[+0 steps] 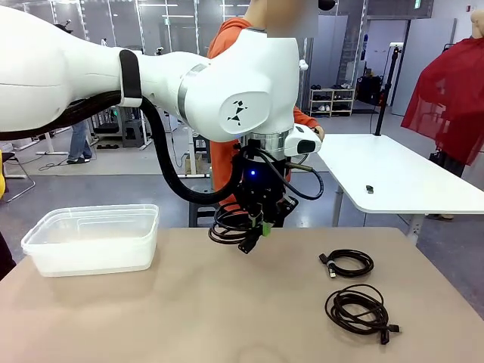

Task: Organize and store the cables.
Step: Place the Power Cable into the Organizing box.

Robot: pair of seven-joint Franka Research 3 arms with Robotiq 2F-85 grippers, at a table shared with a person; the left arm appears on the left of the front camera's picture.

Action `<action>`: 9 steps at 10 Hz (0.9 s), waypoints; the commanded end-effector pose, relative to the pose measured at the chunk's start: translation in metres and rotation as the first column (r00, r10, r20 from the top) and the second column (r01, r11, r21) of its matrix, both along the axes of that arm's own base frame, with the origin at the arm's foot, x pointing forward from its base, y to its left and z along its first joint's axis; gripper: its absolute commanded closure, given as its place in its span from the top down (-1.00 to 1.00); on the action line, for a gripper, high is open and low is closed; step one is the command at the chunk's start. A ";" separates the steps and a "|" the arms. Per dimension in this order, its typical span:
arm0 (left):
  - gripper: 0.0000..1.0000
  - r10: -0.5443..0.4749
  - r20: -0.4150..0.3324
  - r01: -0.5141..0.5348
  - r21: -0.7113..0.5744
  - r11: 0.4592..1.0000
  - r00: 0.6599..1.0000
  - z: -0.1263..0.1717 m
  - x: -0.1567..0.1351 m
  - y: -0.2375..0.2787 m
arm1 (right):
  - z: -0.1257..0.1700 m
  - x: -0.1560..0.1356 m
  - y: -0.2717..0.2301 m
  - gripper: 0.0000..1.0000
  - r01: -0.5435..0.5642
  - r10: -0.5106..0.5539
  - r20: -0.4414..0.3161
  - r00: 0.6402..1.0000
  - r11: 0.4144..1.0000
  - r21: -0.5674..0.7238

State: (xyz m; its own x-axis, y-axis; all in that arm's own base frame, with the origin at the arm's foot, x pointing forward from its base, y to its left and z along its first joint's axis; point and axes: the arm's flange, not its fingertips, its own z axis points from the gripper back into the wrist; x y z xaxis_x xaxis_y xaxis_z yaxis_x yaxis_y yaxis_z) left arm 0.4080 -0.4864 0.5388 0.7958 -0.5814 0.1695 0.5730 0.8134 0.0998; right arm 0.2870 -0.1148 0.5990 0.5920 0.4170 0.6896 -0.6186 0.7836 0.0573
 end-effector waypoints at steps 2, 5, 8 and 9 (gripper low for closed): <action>-0.63 0.000 0.000 0.000 0.000 1.000 1.000 0.000 0.000 0.000 | -0.001 0.000 0.000 1.00 -0.003 0.003 0.005 1.000 1.000 0.003; -0.63 -0.012 0.061 0.011 0.009 1.000 0.998 0.015 0.031 0.057 | -0.001 0.000 0.000 1.00 -0.003 0.003 0.005 1.000 1.000 0.003; -0.63 -0.025 0.093 0.029 -0.036 0.999 0.995 0.020 0.041 0.159 | -0.001 0.000 0.000 1.00 -0.003 0.003 0.005 1.000 1.000 0.003; -0.63 -0.029 0.109 0.038 -0.074 0.997 0.994 0.025 0.042 0.194 | -0.001 0.000 0.000 1.00 -0.003 0.003 0.005 1.000 1.000 0.003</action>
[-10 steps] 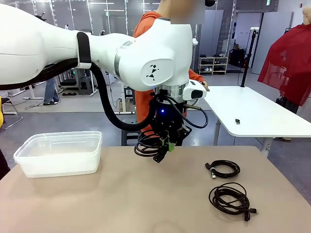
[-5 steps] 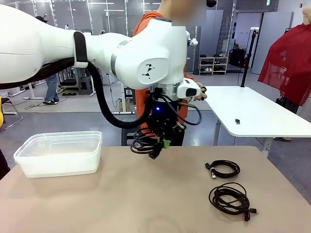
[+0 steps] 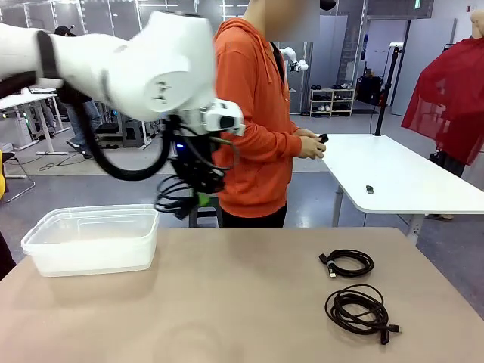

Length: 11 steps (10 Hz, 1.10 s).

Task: Organize and store the cables.
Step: Place the Power Cable into the Organizing box.

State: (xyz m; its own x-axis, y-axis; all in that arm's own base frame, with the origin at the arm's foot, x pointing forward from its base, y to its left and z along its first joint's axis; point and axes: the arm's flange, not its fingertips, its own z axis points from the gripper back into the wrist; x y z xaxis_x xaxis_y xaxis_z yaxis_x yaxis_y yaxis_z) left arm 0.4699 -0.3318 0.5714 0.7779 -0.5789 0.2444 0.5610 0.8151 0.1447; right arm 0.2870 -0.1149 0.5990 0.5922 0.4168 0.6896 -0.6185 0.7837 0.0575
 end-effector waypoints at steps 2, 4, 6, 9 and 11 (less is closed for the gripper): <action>-0.63 -0.128 0.000 0.128 -0.013 0.992 0.992 -0.009 -0.025 0.100 | -0.001 0.000 0.001 1.00 -0.003 0.003 0.005 1.000 1.000 0.003; -0.63 -0.139 0.004 0.139 0.015 0.990 0.990 -0.006 -0.016 0.143 | -0.001 0.000 0.001 1.00 -0.003 0.003 0.005 1.000 1.000 0.003; -0.63 -0.007 0.014 0.007 0.034 0.999 1.000 -0.001 0.004 0.187 | -0.001 0.000 0.001 1.00 -0.003 0.003 0.005 1.000 1.000 0.003; -0.63 0.151 -0.010 -0.151 -0.035 0.988 0.988 -0.005 0.033 0.249 | -0.001 0.000 0.001 1.00 -0.003 0.003 0.005 1.000 1.000 0.003; -0.63 0.306 -0.022 -0.307 -0.039 0.951 0.952 -0.008 0.061 0.280 | -0.001 0.000 0.001 1.00 -0.003 0.003 0.005 1.000 1.000 0.003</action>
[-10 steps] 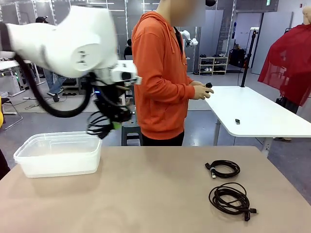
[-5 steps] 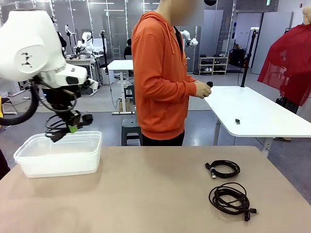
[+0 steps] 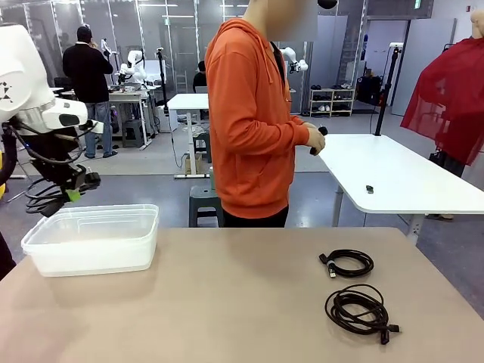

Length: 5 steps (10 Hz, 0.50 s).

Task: Organize and store the cables.
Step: Place the Power Cable into the Organizing box.

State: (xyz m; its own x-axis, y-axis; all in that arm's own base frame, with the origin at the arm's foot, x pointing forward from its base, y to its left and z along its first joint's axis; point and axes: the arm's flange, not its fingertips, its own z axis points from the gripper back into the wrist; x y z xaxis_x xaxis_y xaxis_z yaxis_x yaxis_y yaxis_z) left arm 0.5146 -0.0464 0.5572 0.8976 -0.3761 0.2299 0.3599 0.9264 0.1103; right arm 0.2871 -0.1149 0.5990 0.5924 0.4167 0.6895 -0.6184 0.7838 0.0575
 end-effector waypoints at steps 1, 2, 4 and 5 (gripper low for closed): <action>-0.63 0.171 0.019 -0.171 -0.033 0.985 0.985 -0.001 0.034 0.005 | -0.001 0.000 0.001 1.00 -0.003 0.003 0.005 1.000 1.000 0.003; -0.63 0.236 0.006 -0.236 -0.032 0.971 0.972 -0.008 0.043 0.011 | -0.001 0.000 0.001 1.00 -0.003 0.003 0.005 1.000 1.000 0.003; -0.63 0.368 0.009 -0.368 -0.009 0.930 0.930 -0.024 0.054 0.013 | -0.001 0.000 0.001 1.00 -0.003 0.003 0.005 1.000 1.000 0.003; -0.63 0.407 0.036 -0.407 -0.006 0.914 0.913 -0.032 0.061 0.018 | -0.001 0.000 0.001 1.00 -0.003 0.003 0.005 1.000 1.000 0.003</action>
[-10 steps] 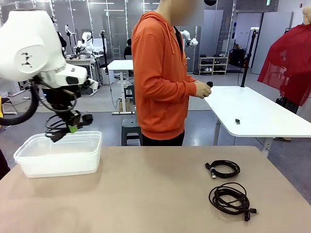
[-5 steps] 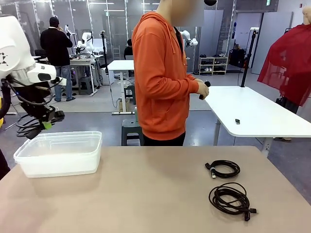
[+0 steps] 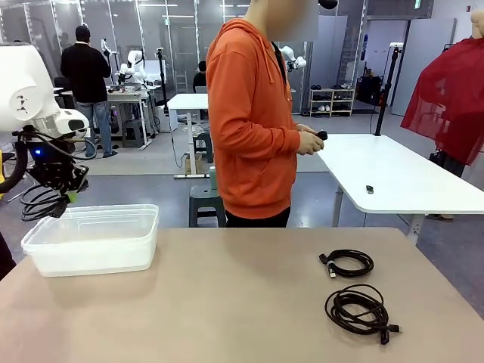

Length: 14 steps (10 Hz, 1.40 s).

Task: Organize and store the cables.
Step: Place the Power Cable into the Organizing box.

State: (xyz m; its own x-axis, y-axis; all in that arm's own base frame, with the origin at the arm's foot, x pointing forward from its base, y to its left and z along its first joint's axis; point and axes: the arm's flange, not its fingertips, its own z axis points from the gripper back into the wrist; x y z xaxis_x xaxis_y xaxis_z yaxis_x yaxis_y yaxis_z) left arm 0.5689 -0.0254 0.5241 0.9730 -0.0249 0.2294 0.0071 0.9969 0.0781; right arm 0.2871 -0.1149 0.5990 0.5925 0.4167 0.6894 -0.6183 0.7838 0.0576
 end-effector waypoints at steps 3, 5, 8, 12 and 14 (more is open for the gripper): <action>-0.63 0.122 0.036 -0.123 0.030 0.992 0.992 -0.016 0.009 -0.006 | -0.001 0.000 0.001 1.00 -0.003 0.003 0.005 1.000 1.000 0.003; -0.63 0.099 0.006 -0.099 0.010 0.995 0.995 -0.018 0.010 0.000 | -0.001 0.000 0.001 1.00 -0.003 0.003 0.005 1.000 1.000 0.003; -0.63 0.099 0.006 -0.099 0.010 0.995 0.995 -0.018 0.010 0.000 | -0.001 0.000 0.001 1.00 -0.003 0.003 0.005 1.000 1.000 0.003; -0.63 0.115 -0.017 -0.115 -0.015 0.993 0.993 -0.040 0.033 -0.004 | -0.001 0.000 0.001 1.00 -0.003 0.003 0.005 1.000 1.000 0.003; -0.63 0.136 -0.037 -0.137 -0.024 0.990 0.990 -0.054 0.051 -0.005 | -0.001 0.000 0.001 1.00 -0.003 0.003 0.005 1.000 1.000 0.003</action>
State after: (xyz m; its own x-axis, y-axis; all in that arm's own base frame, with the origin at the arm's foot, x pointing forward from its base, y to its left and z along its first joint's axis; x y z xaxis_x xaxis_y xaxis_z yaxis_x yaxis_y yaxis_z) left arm 0.6028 -0.0298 0.4660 0.9784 0.0922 0.1848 -0.1083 0.9910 0.0792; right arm 0.2871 -0.1149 0.5990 0.5924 0.4167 0.6895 -0.6183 0.7838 0.0576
